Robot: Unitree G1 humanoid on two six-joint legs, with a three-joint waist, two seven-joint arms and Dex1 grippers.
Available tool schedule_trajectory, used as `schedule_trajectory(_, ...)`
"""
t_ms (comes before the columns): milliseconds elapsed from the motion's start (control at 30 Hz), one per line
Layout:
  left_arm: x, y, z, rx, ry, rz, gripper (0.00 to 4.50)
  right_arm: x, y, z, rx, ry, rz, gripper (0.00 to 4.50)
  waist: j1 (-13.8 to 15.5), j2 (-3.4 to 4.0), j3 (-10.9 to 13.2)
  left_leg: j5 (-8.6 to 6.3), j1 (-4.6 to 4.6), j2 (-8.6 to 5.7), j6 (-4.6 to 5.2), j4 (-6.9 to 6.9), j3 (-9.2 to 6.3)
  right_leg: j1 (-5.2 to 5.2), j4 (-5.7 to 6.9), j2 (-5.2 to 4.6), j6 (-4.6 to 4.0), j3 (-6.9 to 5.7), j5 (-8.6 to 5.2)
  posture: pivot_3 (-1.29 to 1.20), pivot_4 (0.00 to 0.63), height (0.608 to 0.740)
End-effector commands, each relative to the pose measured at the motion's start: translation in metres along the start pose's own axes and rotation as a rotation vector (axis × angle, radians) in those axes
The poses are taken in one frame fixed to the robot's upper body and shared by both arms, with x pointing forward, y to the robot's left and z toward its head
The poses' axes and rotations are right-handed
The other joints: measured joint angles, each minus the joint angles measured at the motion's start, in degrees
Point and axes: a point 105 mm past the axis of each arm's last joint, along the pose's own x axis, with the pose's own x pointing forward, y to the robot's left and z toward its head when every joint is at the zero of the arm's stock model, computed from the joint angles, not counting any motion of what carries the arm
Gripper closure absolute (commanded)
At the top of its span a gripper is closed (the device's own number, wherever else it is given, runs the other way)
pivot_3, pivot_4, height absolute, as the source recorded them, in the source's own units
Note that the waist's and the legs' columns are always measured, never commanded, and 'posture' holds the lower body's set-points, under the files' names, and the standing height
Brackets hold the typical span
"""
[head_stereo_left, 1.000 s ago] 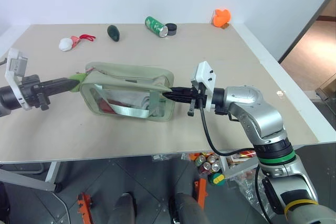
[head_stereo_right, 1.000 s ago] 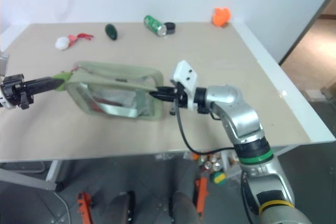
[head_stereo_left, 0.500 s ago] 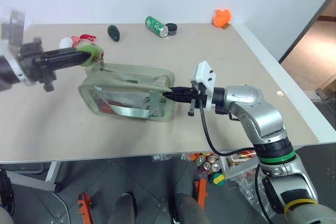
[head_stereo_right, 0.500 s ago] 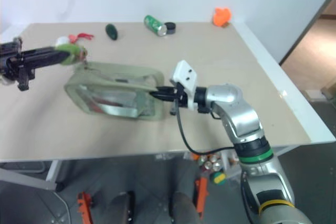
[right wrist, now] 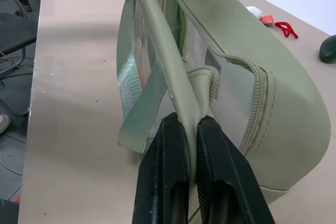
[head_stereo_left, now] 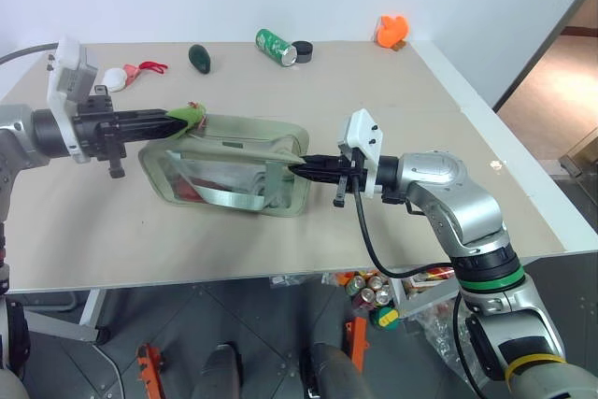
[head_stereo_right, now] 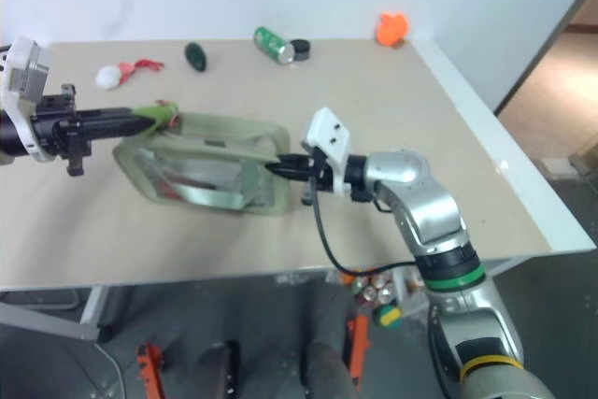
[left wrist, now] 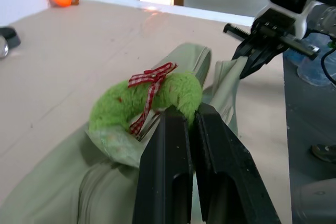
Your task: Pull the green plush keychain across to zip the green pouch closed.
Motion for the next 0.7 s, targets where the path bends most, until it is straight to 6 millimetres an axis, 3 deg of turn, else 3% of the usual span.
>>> schedule_trajectory(33,-0.010,0.005,0.003,0.011,0.002,0.040,3.61,-0.004,-0.002,0.006,-0.023,-0.012,-0.015,4.50,0.0,0.00,0.0,0.00,0.00,0.00,0.00,0.00,0.00,0.00,0.00,0.00,0.00,0.00,0.00,0.00,0.150,0.740)
schedule_trajectory(300,-0.013,0.002,0.004,0.038,0.004,0.042,0.88,-0.003,-0.003,0.008,-0.028,-0.017,-0.010,4.50,0.0,0.00,0.0,0.00,0.00,0.00,0.00,0.00,0.00,0.00,0.00,0.00,0.00,0.00,0.00,0.00,0.150,0.740)
schedule_trajectory(500,-0.027,0.004,0.027,0.034,-0.107,0.069,0.88,-0.003,-0.004,0.008,-0.029,-0.018,-0.012,4.50,0.0,0.00,0.0,0.00,0.00,0.01,0.00,0.00,0.00,0.00,0.00,0.00,0.00,0.00,0.00,0.00,0.150,0.740)
schedule_trajectory(600,-0.043,0.010,0.043,0.003,-0.199,0.113,0.88,-0.003,-0.004,0.008,-0.028,-0.018,-0.014,4.50,0.0,0.00,0.0,0.00,0.00,0.00,0.00,0.00,-0.01,0.00,0.00,0.00,0.01,-0.01,0.01,0.00,0.150,0.740)
schedule_trajectory(700,-0.066,0.022,0.028,-0.048,-0.170,0.210,0.88,-0.003,-0.003,0.008,-0.026,-0.019,-0.016,4.50,-0.1,0.01,0.0,0.00,0.00,0.00,0.00,0.00,-0.01,0.00,0.00,0.00,0.02,-0.01,0.01,0.00,0.150,0.740)
